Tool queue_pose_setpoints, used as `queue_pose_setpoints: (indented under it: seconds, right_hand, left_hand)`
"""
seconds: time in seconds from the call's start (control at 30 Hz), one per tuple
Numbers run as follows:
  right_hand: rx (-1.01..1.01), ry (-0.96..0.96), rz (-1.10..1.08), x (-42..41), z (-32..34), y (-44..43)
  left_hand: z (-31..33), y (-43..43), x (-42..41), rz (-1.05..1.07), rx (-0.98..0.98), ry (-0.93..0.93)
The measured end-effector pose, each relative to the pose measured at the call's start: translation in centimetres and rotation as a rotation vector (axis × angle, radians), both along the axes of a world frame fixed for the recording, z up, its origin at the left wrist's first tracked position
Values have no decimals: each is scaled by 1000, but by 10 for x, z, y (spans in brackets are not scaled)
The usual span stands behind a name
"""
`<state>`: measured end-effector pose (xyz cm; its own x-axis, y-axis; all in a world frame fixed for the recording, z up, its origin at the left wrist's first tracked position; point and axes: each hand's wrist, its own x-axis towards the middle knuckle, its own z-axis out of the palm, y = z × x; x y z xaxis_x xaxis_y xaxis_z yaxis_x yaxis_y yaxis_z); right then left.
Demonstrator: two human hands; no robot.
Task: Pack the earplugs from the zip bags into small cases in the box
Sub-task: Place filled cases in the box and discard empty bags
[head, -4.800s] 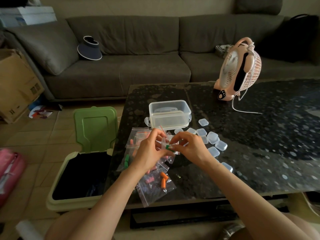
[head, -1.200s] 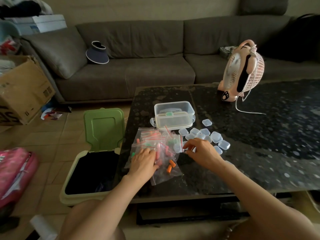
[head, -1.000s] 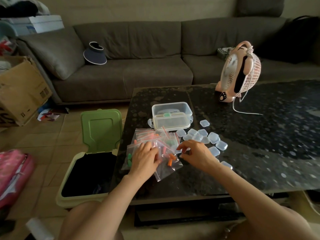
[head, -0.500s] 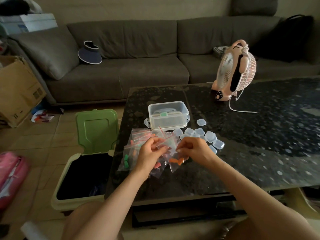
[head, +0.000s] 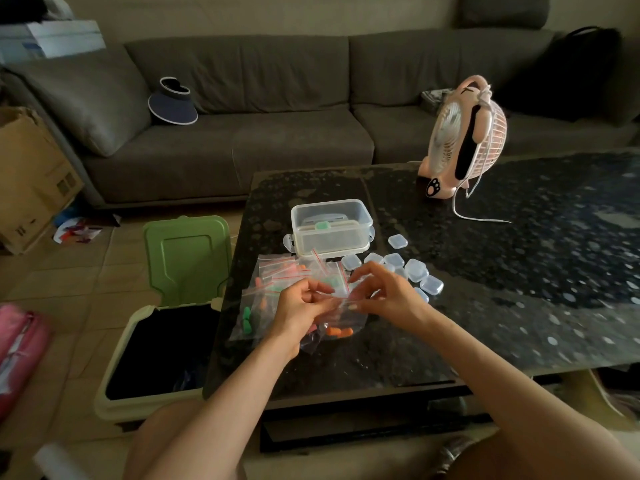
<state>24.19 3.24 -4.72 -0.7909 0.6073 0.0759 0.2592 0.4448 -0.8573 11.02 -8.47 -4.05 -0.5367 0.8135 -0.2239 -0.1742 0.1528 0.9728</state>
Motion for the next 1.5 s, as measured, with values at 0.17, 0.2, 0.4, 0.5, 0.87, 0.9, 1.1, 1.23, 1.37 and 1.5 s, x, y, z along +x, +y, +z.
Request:
queue_pose_setpoints:
  seconds: [0.17,0.2,0.4,0.5,0.87,0.9,1.1,1.23,1.37,1.5]
  right_hand:
    - [43,-69,65,-2,-3,-2]
    - [44,-76,64,-2,-4,-2]
    - [26,-95,50,-3,-4,1]
    - [40,-87,24,-3,-2,3]
    - [8,-43,101,1,5,2]
    - [-17,-48,113,1,5,3]
    - [-129,-99,99,3,9,4]
    - [-243,-38,131,7,12,5]
    - [-340,45,143,8,12,4]
    - [-317,16,125,6,8,7]
  left_hand:
    - [-9,5,-1,-6,-107,97]
    - [-10,6,-2,-8,-123,108]
    - [-10,6,-2,-36,-114,206]
    - [-12,5,-3,-108,-36,339]
    - [-12,3,-5,-136,24,384]
    - [-13,3,-5,-150,35,395]
    - [-17,5,-5,-297,82,546]
    - [-20,8,-6,-327,112,625]
    - [-16,6,-6,-355,127,583]
    - [-19,4,-8,-340,133,648]
